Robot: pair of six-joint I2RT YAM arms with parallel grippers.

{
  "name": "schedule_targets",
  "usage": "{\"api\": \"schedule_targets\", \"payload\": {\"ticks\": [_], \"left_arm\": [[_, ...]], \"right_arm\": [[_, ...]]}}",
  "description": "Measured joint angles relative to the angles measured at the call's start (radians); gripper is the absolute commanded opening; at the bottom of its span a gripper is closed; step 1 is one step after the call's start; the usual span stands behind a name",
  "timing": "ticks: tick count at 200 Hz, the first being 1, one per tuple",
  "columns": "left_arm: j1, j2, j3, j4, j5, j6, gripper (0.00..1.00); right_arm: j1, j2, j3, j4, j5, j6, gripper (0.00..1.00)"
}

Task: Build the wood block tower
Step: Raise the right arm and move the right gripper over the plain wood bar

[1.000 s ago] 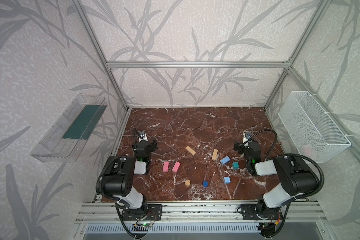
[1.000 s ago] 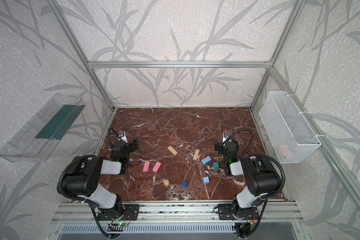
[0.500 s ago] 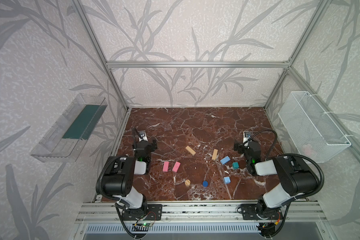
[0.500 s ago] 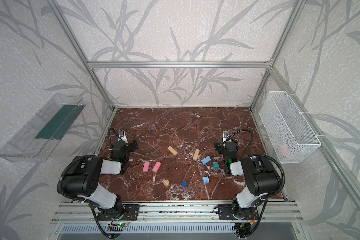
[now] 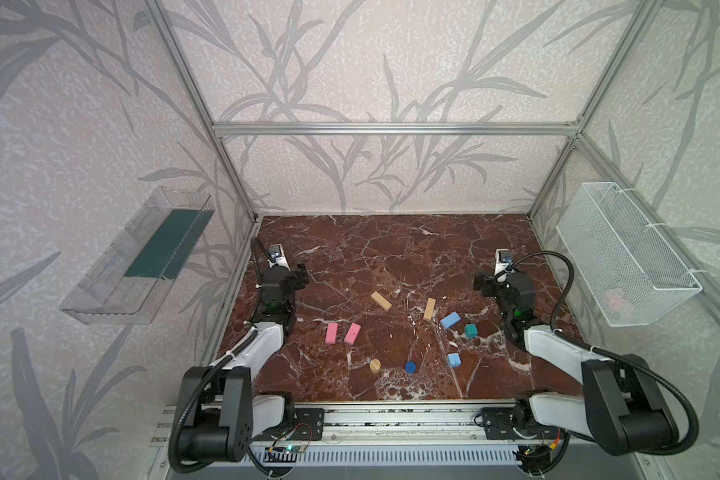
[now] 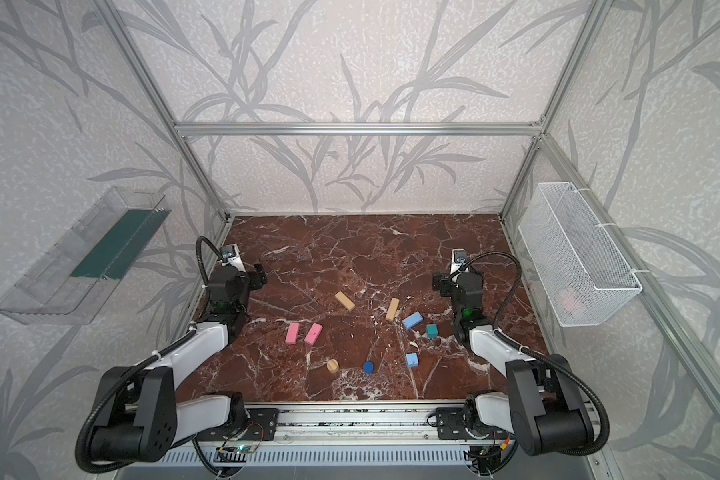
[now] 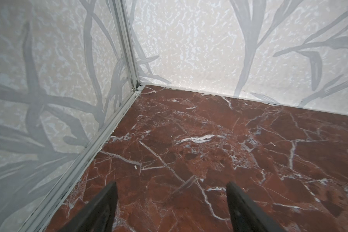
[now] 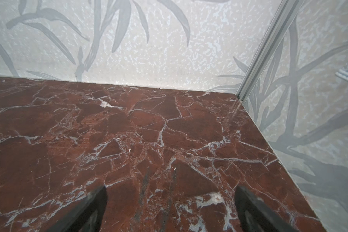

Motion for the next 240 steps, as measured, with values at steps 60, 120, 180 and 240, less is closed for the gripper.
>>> {"api": "schedule_targets", "payload": {"ticks": [60, 120, 180, 240], "left_arm": [[-0.024, -0.183, 0.157, -0.304, 0.172, -0.071, 0.76], [-0.081, -0.206, 0.179, -0.446, 0.357, -0.155, 0.71], [-0.116, -0.175, 0.179, -0.504, 0.381, -0.162, 0.7], [-0.122, -0.198, 0.179, -0.508, 0.374, -0.164, 0.7]], "right_arm": [[0.195, -0.108, 0.186, -0.384, 0.036, 0.05, 0.93], [0.445, -0.031, 0.332, -0.666, 0.065, 0.193, 0.76], [0.638, 0.208, 0.47, -0.739, 0.021, 0.361, 0.58], [0.755, 0.472, 0.667, -0.776, -0.006, 0.441, 0.14]]}}
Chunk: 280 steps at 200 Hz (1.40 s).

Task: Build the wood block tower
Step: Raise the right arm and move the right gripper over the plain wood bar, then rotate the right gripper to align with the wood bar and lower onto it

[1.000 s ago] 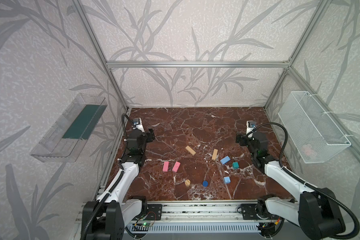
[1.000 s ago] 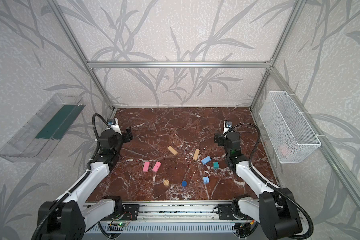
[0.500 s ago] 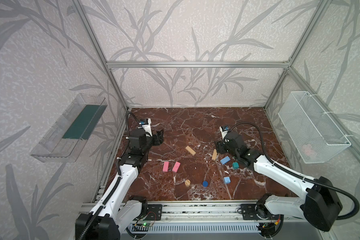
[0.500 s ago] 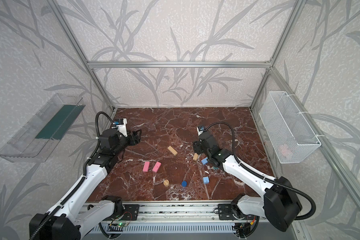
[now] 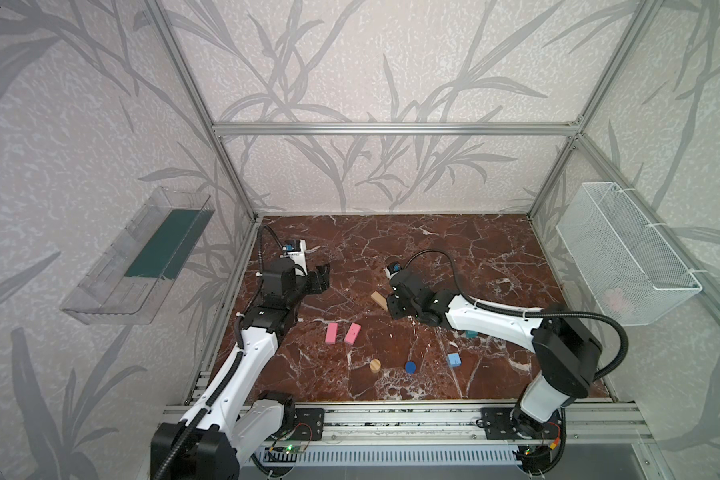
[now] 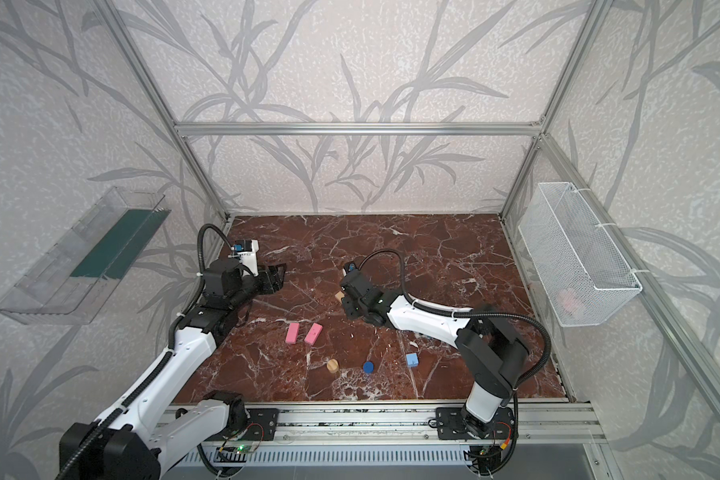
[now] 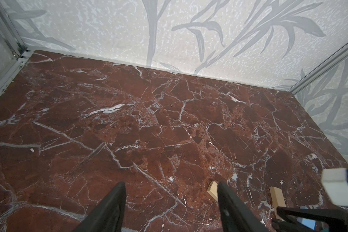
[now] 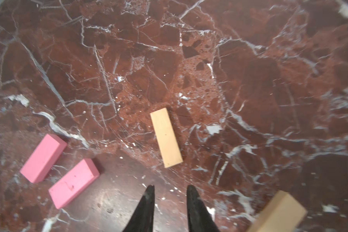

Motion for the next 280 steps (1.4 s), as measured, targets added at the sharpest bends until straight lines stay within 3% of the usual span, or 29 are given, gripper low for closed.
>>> {"api": "schedule_targets", "payload": {"ticks": [21, 84, 144, 280], "left_arm": [[-0.001, -0.019, 0.0, 0.0, -0.011, 0.006, 0.7], [-0.001, -0.024, 0.0, -0.001, -0.034, 0.008, 0.7], [-0.001, -0.025, -0.006, 0.002, -0.058, 0.009, 0.7], [-0.001, -0.03, -0.022, 0.012, -0.085, 0.024, 0.7]], "right_arm": [[0.019, 0.061, 0.034, -0.017, -0.025, 0.027, 0.0], [0.043, 0.184, 0.074, -0.023, -0.098, 0.088, 0.0], [0.043, 0.27, 0.158, -0.065, -0.082, 0.091, 0.0], [-0.04, 0.301, 0.18, -0.086, -0.049, 0.094, 0.0]]}}
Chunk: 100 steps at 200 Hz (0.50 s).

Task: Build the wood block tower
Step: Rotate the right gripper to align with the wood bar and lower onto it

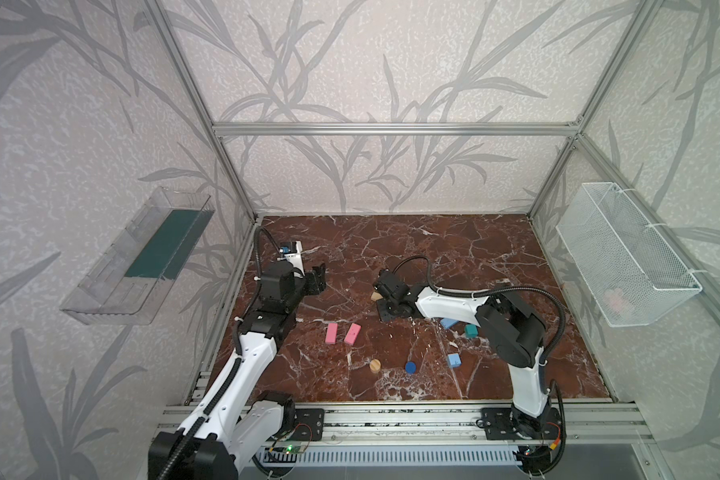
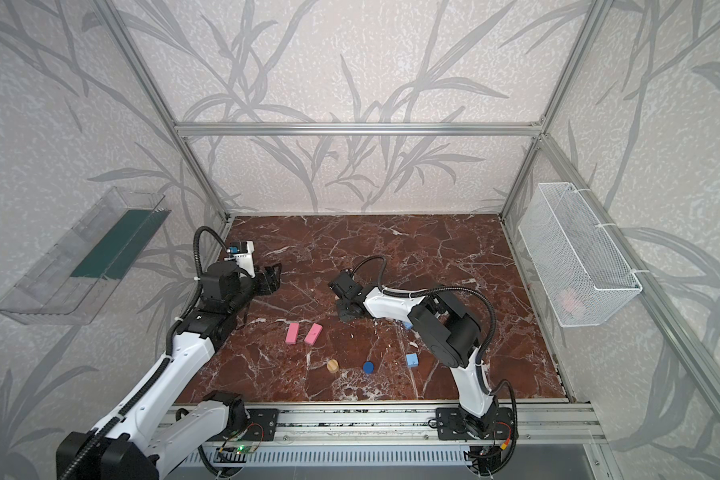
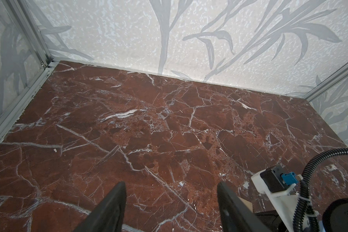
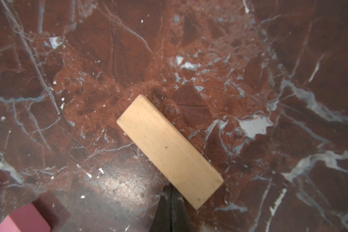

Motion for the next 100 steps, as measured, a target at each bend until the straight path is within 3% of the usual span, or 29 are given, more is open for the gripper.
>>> {"api": "schedule_targets", "payload": {"ticks": [100], "left_arm": [[0.0, 0.0, -0.005, 0.006, -0.011, 0.0, 0.7]], "right_arm": [[-0.043, -0.005, 0.009, -0.022, -0.003, -0.042, 0.0]]}}
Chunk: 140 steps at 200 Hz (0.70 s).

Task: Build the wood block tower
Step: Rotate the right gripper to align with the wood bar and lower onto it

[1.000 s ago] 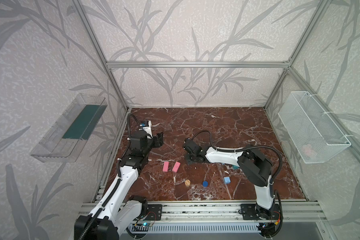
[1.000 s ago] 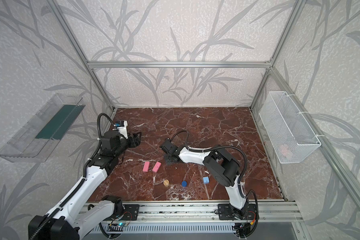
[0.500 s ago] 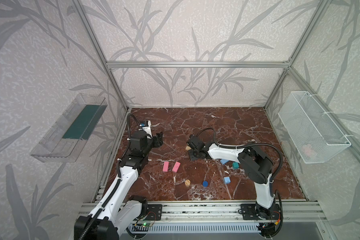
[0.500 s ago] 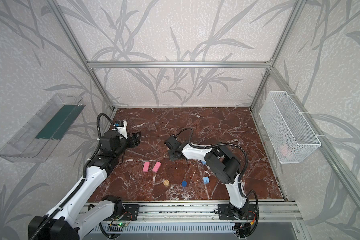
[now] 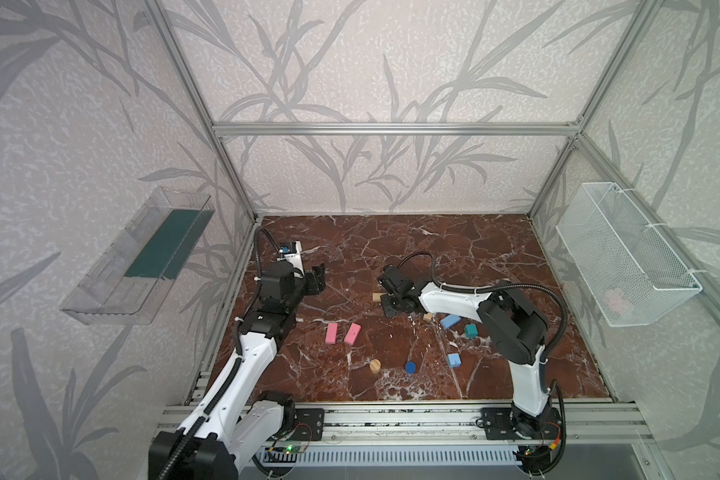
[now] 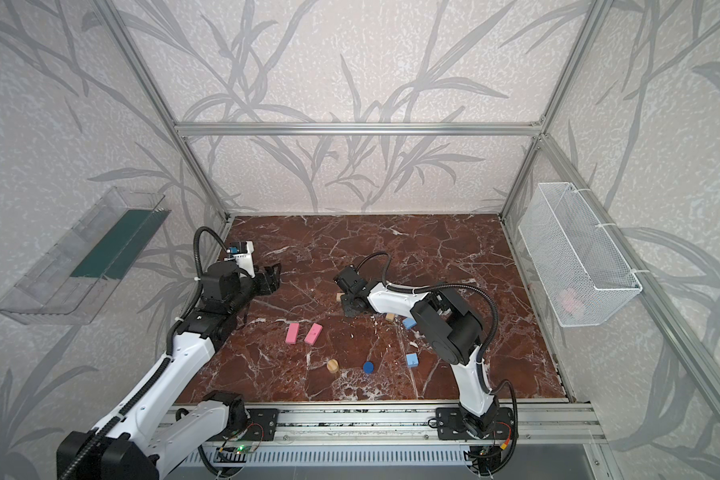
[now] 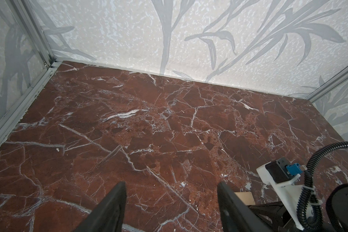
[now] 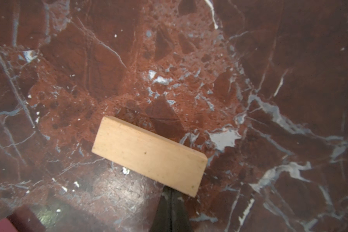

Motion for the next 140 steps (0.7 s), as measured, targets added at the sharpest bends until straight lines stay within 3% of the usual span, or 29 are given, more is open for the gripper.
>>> {"api": "schedule_targets", "payload": {"ticks": [26, 39, 46, 62, 90, 112, 140], "left_arm": [[0.0, 0.0, 0.0, 0.0, -0.005, 0.0, 0.7], [0.0, 0.0, 0.0, -0.001, -0.007, 0.002, 0.7], [0.0, 0.0, 0.0, -0.002, -0.01, 0.002, 0.7], [0.0, 0.0, 0.0, -0.004, -0.016, 0.006, 0.7], [0.0, -0.011, -0.003, -0.011, -0.026, 0.014, 0.7], [0.0, -0.033, -0.013, -0.016, -0.039, 0.023, 0.71], [0.0, -0.048, -0.015, -0.016, -0.047, 0.03, 0.71]], "right_arm": [[0.002, -0.036, 0.0, -0.033, -0.01, -0.005, 0.0], [0.011, -0.062, 0.004, -0.054, -0.005, -0.007, 0.08], [0.017, -0.071, 0.016, -0.072, 0.002, -0.008, 0.16], [0.032, -0.072, 0.066, -0.108, 0.023, -0.018, 0.48], [0.053, -0.063, 0.151, -0.158, 0.056, -0.029, 0.83], [0.064, -0.029, 0.208, -0.178, 0.073, -0.029, 0.92], [0.07, 0.046, 0.277, -0.223, 0.103, -0.017, 0.93]]}}
